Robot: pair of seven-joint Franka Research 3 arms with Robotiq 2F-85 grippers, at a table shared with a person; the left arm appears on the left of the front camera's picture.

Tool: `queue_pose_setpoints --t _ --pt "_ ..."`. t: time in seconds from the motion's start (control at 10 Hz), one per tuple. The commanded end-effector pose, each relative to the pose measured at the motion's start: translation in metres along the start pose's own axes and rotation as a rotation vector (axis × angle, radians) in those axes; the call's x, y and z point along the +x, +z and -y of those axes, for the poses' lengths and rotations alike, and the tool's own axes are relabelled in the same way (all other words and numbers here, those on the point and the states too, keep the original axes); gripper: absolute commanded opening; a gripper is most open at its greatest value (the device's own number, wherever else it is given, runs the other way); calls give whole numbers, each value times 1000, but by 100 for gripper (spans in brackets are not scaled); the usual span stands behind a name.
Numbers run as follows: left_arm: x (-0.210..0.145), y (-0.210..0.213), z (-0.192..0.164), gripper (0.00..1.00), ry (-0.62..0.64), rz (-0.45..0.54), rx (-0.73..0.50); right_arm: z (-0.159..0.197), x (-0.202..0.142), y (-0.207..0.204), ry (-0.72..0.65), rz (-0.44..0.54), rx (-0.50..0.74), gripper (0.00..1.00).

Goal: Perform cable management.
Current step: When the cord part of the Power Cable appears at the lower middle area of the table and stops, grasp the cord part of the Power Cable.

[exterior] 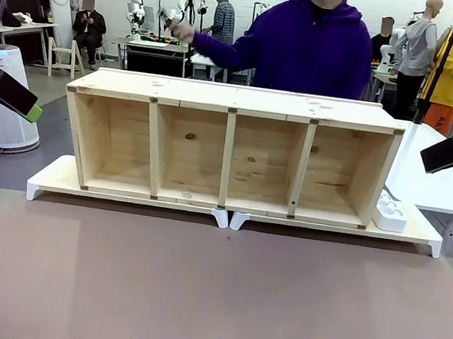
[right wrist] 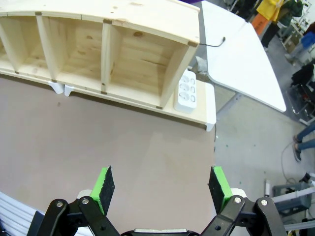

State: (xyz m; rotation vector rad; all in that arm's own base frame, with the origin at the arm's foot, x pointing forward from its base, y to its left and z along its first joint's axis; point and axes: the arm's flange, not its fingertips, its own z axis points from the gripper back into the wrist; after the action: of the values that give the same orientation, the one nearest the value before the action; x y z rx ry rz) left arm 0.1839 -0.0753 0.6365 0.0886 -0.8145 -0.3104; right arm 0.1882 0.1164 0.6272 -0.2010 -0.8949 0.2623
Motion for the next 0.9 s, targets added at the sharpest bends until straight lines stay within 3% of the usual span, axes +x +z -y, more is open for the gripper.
queue_pose_setpoints --t 0.0,0.8 --pt "1 1 1 100 -3 11 5 0 1 -1 6 3 -2 100" --pt "1 1 1 100 -3 11 5 0 1 -1 6 3 -2 100"
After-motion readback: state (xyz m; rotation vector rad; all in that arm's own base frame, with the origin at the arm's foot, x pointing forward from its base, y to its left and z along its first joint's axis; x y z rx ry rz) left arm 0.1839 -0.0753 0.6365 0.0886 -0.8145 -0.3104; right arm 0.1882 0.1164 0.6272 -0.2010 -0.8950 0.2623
